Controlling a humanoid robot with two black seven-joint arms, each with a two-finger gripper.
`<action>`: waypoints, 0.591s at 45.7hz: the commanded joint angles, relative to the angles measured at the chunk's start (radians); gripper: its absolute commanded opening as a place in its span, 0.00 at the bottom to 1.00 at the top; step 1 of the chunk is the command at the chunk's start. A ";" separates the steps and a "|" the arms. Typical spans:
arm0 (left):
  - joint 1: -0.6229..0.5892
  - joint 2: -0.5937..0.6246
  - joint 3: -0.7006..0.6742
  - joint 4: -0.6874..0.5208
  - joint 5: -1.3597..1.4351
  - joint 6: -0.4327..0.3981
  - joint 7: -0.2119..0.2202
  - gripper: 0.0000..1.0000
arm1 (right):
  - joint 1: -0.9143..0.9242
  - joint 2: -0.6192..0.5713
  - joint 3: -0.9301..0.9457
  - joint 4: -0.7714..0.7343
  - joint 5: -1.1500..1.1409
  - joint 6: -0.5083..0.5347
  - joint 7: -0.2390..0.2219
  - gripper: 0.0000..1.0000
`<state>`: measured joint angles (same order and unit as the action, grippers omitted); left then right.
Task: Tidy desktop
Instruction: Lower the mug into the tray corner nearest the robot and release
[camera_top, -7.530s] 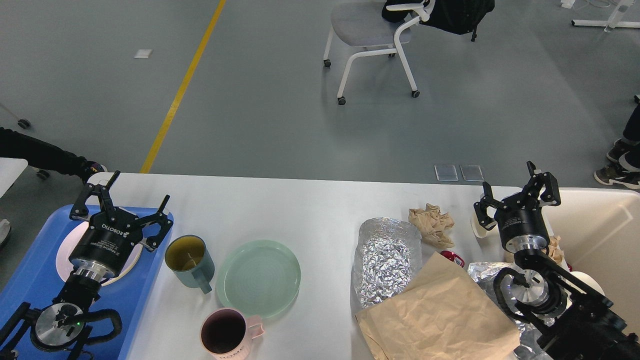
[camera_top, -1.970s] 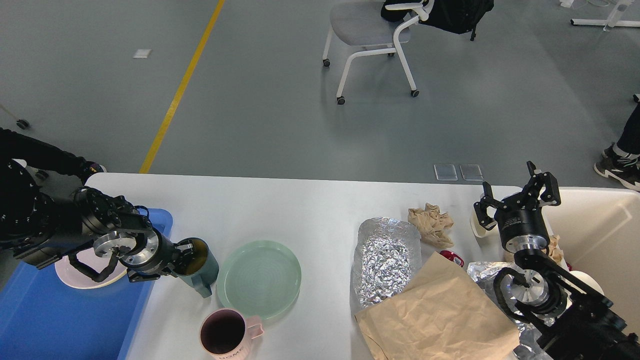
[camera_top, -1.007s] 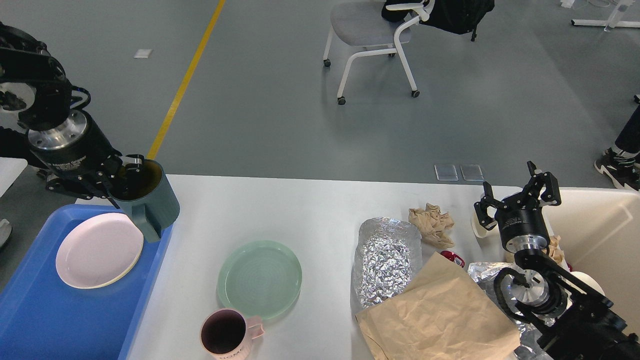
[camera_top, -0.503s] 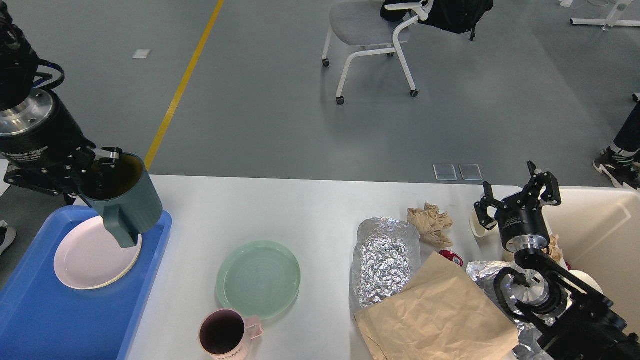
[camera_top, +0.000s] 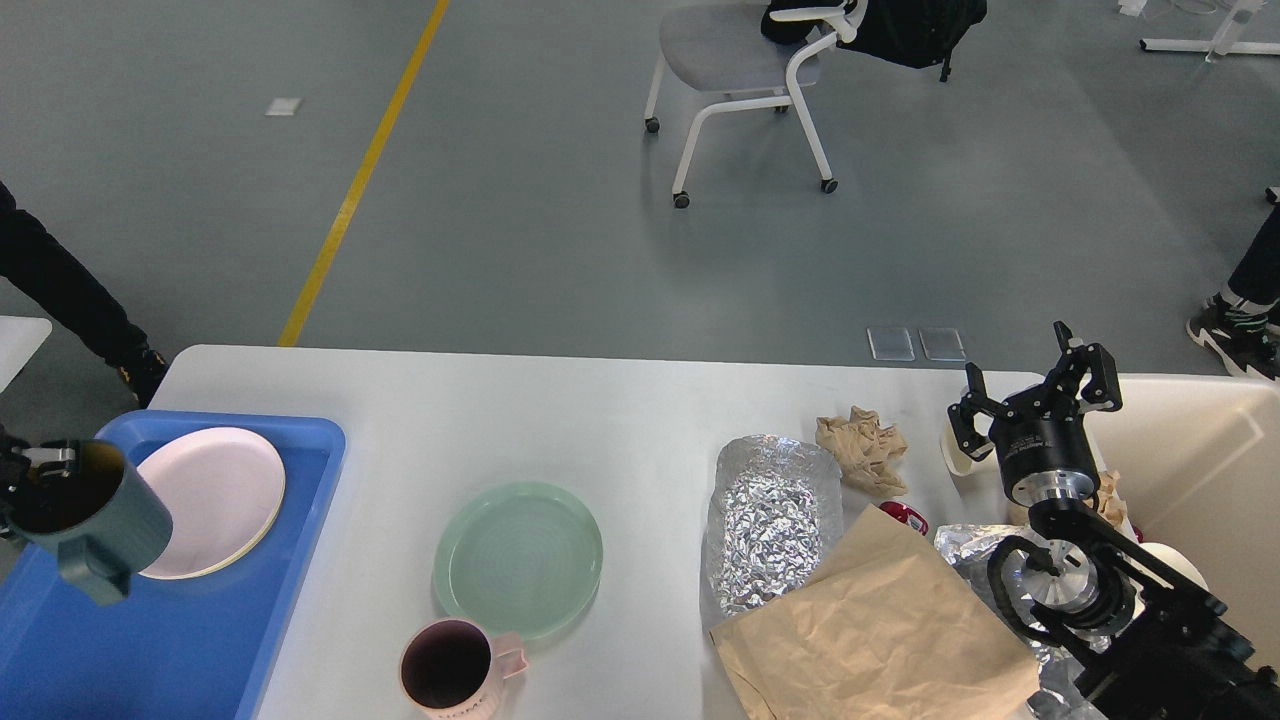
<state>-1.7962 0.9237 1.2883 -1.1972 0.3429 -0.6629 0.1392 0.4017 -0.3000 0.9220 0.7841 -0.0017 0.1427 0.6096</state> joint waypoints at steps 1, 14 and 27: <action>0.168 0.053 -0.125 0.091 0.054 0.002 0.000 0.00 | 0.000 -0.001 0.000 0.000 0.000 0.000 0.001 1.00; 0.518 0.053 -0.411 0.304 0.102 0.020 -0.012 0.00 | 0.000 0.001 0.000 0.000 0.000 0.000 0.001 1.00; 0.600 0.047 -0.460 0.312 0.110 0.105 -0.121 0.00 | 0.000 0.001 0.000 -0.002 0.000 0.000 0.001 1.00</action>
<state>-1.2242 0.9719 0.8309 -0.8853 0.4459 -0.5929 0.0755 0.4018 -0.2999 0.9219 0.7837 -0.0015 0.1427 0.6102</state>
